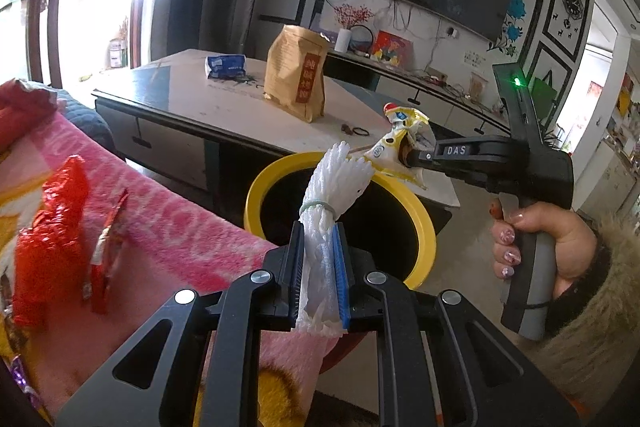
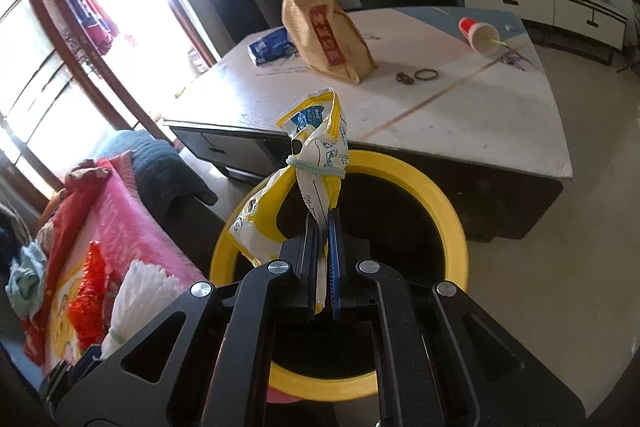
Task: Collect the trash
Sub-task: 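Lift the foam net and snack wrapper and carry them over the yellow-rimmed bin with both tools, then open both tools to drop the foam net and wrapper into the bin, then move both open tools back over the remaining trash on the blanket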
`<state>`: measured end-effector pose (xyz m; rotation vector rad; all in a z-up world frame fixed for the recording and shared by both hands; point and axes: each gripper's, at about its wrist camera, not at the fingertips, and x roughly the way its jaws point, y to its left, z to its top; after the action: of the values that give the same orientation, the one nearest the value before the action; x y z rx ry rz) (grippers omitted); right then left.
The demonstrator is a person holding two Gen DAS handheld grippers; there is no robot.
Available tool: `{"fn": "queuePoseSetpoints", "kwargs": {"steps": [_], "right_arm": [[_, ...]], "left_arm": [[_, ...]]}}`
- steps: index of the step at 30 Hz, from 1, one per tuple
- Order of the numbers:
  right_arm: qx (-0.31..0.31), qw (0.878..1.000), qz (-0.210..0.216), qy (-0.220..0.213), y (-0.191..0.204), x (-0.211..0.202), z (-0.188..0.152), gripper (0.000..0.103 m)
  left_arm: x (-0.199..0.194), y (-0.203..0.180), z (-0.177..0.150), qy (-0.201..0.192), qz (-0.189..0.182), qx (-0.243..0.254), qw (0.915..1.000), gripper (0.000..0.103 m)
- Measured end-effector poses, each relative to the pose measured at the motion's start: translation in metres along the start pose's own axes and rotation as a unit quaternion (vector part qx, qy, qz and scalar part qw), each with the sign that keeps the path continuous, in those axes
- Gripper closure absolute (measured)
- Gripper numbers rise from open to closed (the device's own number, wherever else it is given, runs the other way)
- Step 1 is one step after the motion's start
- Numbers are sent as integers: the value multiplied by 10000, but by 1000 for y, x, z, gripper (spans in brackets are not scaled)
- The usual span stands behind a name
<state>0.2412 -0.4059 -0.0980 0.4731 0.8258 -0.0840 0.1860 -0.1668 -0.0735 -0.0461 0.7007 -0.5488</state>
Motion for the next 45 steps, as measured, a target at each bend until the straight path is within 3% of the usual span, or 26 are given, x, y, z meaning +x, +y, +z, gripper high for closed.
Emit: {"fn": "queuePoseSetpoints", "kwargs": {"steps": [12,15,16,17,18,22,23,28,36,45], "right_arm": [[246,9990,33,370,-17,19,-6,100],[322,9986,67,417,-21,22,-6,94],[384,9984,97,405,-23,22,-6,86],[430,9982,118,395,-24,21,-6,80],[463,9982,104,371,-25,21,-6,73],[422,9987,36,267,-23,16,-5,62],[405,9989,23,252,-22,15,-6,60],[186,9997,18,158,-9,9,-6,51],[-226,9996,119,-74,19,-8,-9,40],[-523,9980,328,-94,47,-19,-16,36]], "left_arm": [[46,-6,12,254,8,-102,9996,89],[57,-3,13,293,-98,-269,9992,87],[59,-3,14,268,-122,-316,9991,81],[60,-1,14,253,-124,-355,9990,66],[61,2,15,246,-160,-448,9986,58],[59,9,13,218,-185,-684,9972,27],[57,10,13,183,-183,-716,9971,22],[43,14,11,49,-102,-780,9969,13],[17,27,7,-195,232,-789,9964,11],[-15,41,2,-442,495,-898,9937,11]]}}
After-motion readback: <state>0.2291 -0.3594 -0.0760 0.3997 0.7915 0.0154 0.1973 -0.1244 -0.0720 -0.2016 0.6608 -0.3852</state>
